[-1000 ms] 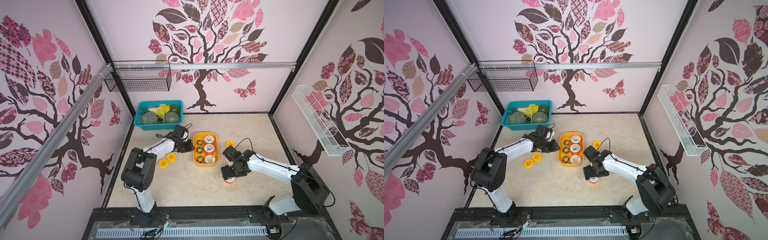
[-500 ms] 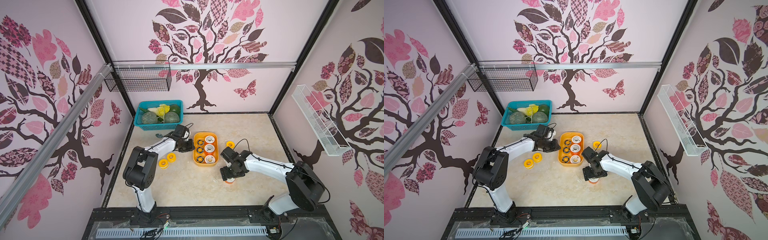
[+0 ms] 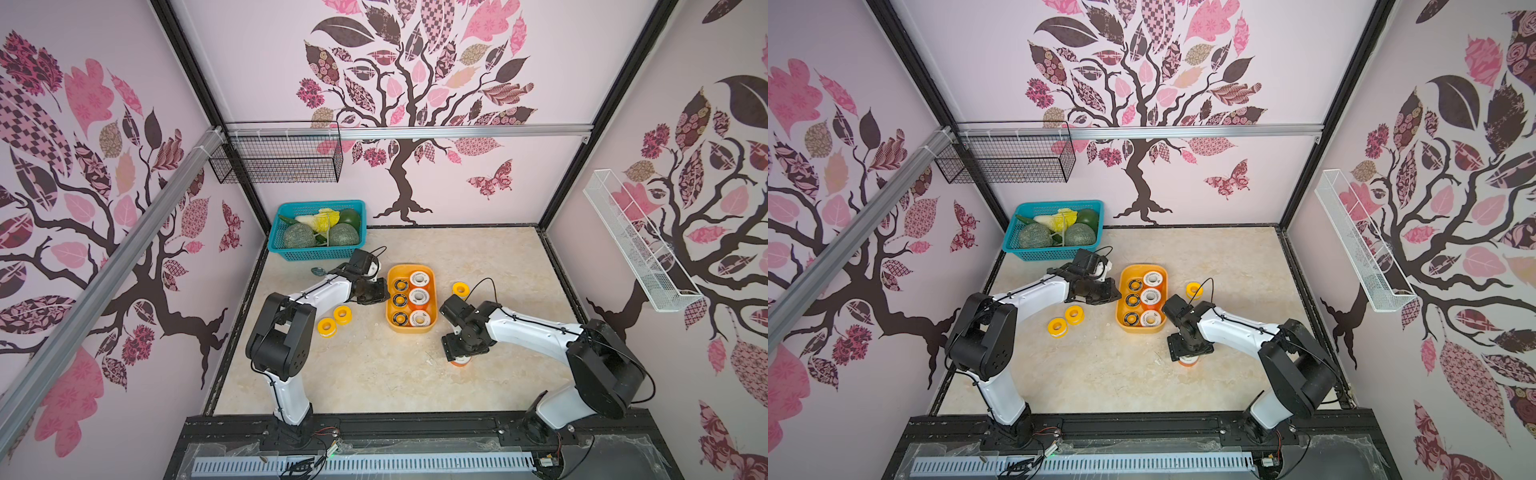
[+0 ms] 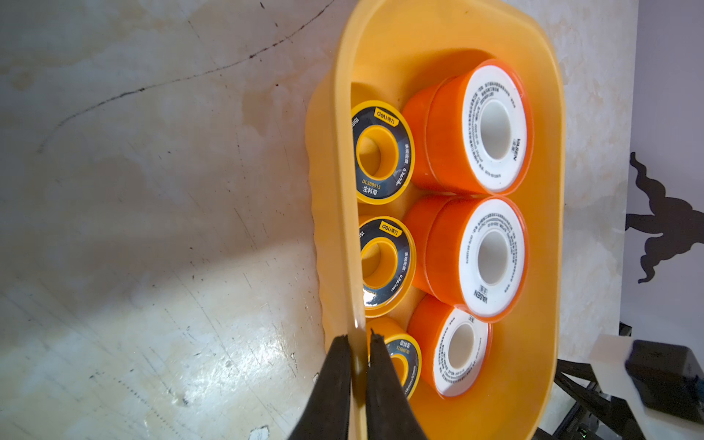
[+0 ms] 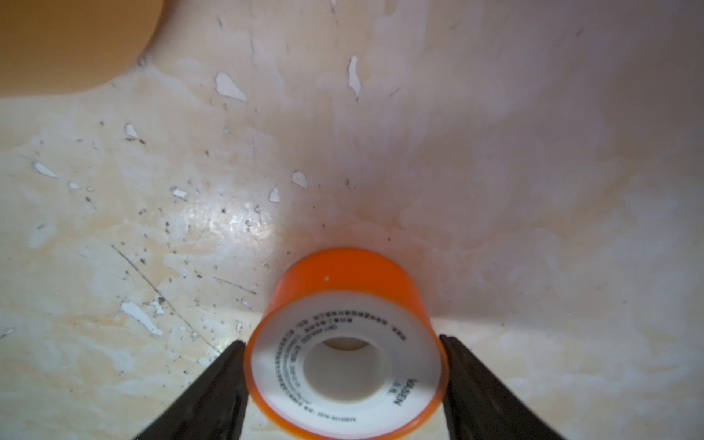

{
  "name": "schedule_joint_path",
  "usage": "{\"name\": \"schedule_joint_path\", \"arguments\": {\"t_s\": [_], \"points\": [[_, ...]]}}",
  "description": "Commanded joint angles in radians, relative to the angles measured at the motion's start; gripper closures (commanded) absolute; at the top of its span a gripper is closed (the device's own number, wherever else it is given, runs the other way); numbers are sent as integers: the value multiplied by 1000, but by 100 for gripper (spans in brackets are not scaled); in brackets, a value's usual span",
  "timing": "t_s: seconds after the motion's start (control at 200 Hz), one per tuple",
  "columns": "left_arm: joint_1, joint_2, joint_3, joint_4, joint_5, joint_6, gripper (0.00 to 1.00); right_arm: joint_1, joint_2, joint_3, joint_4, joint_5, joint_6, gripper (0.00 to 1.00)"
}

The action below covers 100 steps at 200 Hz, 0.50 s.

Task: Put the sealing tape into the storage box
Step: Pick up the sealing tape at the center of the board.

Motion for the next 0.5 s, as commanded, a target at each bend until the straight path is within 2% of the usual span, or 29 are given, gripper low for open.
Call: {"name": "schedule_joint_path", "arguments": {"t_s": [0.0, 0.495], "points": [[-6, 11, 16, -11, 1, 12, 87, 8, 16, 22, -13, 41, 14, 21], [-5, 9, 16, -15, 1, 15, 87, -2, -69, 60, -39, -12, 0, 22]]}}
